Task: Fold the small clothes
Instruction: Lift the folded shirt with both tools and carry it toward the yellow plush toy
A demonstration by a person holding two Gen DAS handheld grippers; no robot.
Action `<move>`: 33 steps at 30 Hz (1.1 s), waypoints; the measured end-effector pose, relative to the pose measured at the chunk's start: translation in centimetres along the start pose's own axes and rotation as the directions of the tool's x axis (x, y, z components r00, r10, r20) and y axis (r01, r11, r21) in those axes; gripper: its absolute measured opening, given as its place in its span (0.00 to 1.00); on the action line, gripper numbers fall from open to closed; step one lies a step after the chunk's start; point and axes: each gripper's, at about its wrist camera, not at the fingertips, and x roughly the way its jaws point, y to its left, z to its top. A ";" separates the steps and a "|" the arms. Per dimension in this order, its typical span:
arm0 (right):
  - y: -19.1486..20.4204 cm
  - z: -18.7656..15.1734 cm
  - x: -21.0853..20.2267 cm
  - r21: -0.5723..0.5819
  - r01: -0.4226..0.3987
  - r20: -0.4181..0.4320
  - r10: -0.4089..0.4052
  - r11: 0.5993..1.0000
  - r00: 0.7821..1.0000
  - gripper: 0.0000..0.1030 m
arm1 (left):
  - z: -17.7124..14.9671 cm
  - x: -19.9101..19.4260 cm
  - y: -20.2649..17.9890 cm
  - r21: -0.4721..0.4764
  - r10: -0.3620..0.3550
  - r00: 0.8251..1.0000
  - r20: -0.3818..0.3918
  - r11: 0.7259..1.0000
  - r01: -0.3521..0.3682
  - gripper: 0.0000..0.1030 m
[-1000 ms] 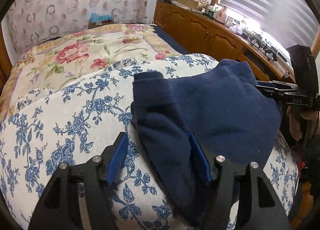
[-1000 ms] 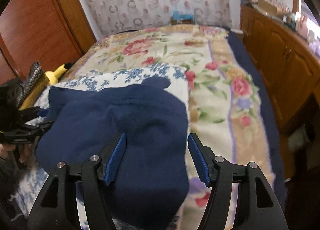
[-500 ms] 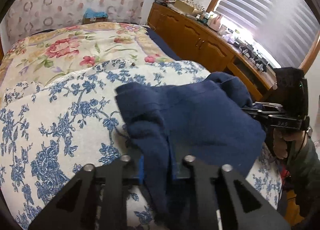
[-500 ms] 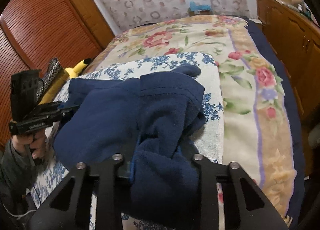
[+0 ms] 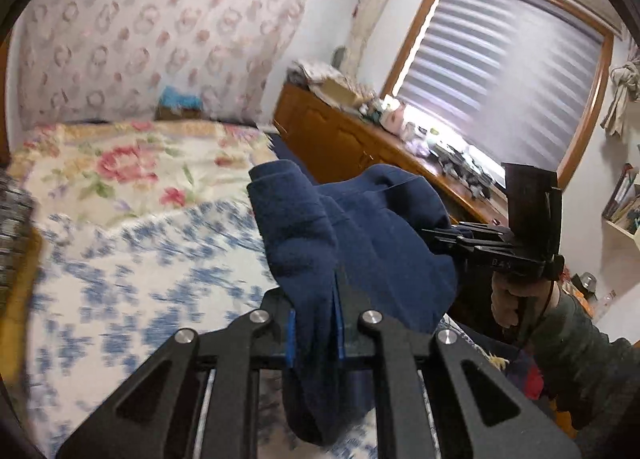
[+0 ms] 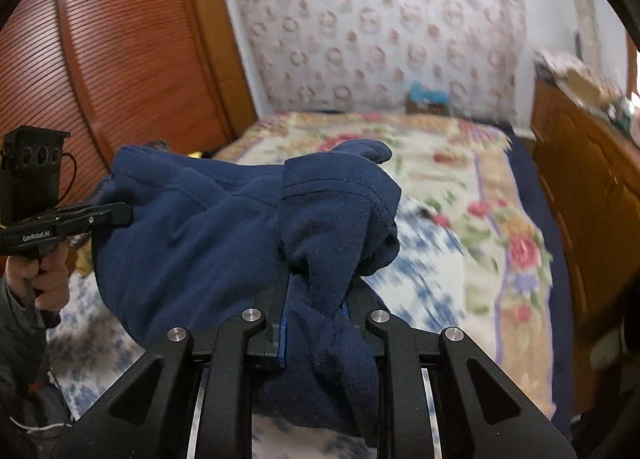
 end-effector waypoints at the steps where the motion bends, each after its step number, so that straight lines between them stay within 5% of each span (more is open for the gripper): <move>1: 1.2 0.9 0.4 -0.023 -0.017 0.007 0.017 1.000 1.000 0.17 | 0.1 -1.4 0.5 0.002 0.023 1.000 0.016 1.000 -0.023 0.10; 9: 11.6 7.4 7.2 -0.173 -0.171 0.013 0.175 0.970 0.984 0.17 | -0.7 -12.3 7.8 -0.064 0.210 0.969 0.128 0.977 -0.203 0.10; 18: 25.8 15.0 17.8 -0.327 -0.333 -0.054 0.335 0.884 0.941 0.16 | -3.8 -22.2 18.1 -0.235 0.416 0.884 0.212 0.900 -0.367 0.10; 21: 29.2 16.4 21.6 -0.345 -0.374 -0.104 0.361 0.861 0.927 0.16 | -5.6 -23.6 21.1 -0.293 0.454 0.866 0.210 0.874 -0.387 0.10; 26: 33.1 17.0 28.0 -0.392 -0.386 -0.190 0.338 0.835 0.922 0.16 | -8.1 -22.5 25.3 -0.357 0.488 0.861 0.143 0.837 -0.415 0.10; 33: 32.6 15.1 33.0 -0.397 -0.382 -0.242 0.306 0.835 0.921 0.25 | -10.1 -20.3 26.5 -0.338 0.539 0.840 0.062 0.803 -0.490 0.12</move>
